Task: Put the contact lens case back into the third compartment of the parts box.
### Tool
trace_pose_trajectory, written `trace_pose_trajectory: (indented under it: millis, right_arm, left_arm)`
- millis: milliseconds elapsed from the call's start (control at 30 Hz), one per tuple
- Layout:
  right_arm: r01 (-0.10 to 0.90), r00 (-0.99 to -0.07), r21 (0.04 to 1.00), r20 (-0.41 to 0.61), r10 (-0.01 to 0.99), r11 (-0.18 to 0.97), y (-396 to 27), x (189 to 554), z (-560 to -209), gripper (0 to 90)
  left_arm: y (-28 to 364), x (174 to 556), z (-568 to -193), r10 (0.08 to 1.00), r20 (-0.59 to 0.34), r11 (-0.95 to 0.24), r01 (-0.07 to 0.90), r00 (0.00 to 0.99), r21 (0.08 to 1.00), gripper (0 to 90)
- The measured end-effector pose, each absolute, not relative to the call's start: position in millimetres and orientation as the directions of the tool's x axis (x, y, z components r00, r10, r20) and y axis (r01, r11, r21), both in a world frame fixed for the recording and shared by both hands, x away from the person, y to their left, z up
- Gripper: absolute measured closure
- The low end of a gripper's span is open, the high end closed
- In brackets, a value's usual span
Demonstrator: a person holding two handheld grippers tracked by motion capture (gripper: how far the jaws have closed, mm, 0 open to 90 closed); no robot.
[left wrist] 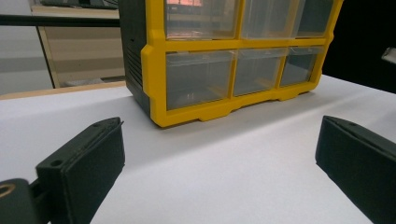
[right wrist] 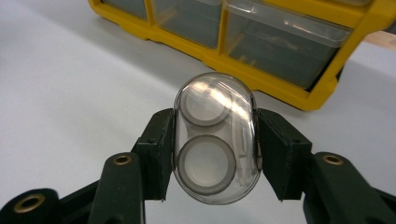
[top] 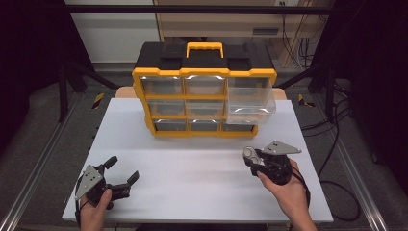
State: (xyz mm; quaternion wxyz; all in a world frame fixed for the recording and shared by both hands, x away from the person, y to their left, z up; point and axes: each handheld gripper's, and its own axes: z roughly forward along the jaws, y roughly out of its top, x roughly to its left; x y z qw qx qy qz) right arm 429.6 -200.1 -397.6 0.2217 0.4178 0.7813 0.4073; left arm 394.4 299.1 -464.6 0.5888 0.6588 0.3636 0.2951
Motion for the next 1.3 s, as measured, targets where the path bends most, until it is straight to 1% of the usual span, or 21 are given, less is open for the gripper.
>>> trace_pose_trajectory:
  millis: [167,400,633,900,1300]
  right_arm:
    - [0.474,-0.534,0.831,0.010,0.845,0.290,-211,429,-392,49.0]
    - [0.462,-0.525,0.841,0.003,0.851,0.282,-220,427,-383,49.0]
    - [0.455,-0.526,0.846,0.002,0.851,0.279,-223,426,-380,49.0]
    - [0.438,-0.519,0.864,0.019,0.855,0.247,-229,422,-374,49.0]
    - [0.437,-0.484,0.872,0.019,0.875,0.222,-248,416,-367,49.0]
  left_arm:
    - [299,394,-465,0.827,-0.040,-0.042,0.132,0.561,0.990,1.1]
    - [299,395,-465,0.827,-0.039,-0.043,0.133,0.561,0.990,1.1]
    - [299,394,-466,0.829,-0.037,-0.046,0.135,0.559,0.990,1.1]
    - [297,397,-466,0.826,-0.024,-0.063,0.136,0.563,0.989,1.1]
    - [293,400,-467,0.819,-0.028,-0.066,0.143,0.573,0.988,1.1]
